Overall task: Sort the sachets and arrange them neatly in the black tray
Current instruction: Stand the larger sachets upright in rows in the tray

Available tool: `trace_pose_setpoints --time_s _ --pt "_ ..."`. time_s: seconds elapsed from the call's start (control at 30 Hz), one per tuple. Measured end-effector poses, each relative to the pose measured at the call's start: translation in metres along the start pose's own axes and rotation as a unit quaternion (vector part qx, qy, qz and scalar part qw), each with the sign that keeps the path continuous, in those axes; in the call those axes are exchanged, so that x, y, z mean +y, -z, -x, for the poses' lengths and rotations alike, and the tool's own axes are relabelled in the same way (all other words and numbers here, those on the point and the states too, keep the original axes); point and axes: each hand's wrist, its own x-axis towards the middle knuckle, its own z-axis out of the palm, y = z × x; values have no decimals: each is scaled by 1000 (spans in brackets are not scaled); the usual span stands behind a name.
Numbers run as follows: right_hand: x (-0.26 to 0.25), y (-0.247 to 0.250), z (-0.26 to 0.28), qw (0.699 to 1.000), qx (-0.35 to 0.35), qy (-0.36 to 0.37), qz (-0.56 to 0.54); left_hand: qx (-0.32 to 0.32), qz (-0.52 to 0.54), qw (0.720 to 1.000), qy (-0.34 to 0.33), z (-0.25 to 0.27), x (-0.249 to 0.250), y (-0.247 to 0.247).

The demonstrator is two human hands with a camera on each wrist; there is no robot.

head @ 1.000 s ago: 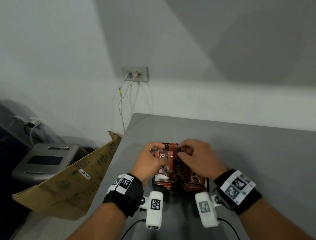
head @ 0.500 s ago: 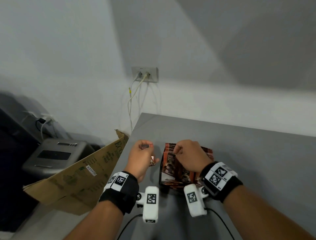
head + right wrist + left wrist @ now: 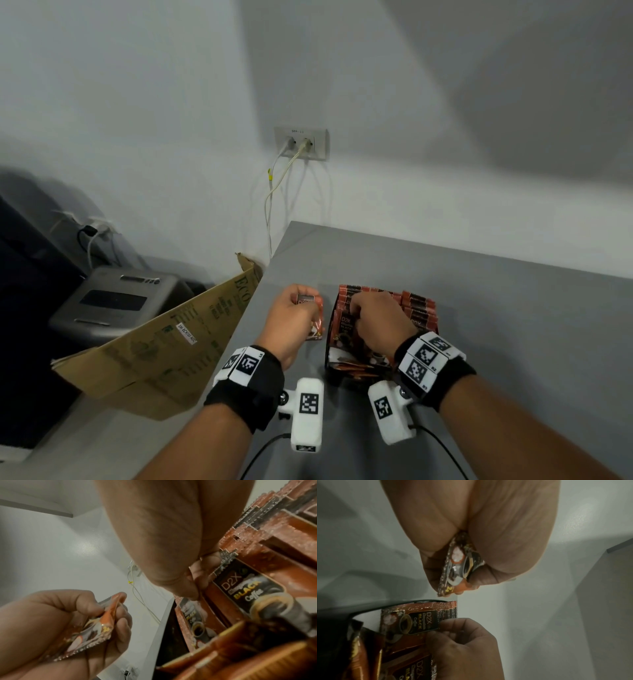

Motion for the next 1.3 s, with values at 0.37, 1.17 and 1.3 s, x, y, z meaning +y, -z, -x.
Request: trace_pose_setpoints --time_s 0.37,1.17,1.3 --pt "3 27 10 982 55 17 -178 -61 -46 996 -53 6 -1 -8" --pt "10 -1 17 999 -26 43 5 -6 -147 988 -41 8 -7 3" --pt "10 22 31 994 -25 73 -78 -8 -146 988 -39 8 -8 2"
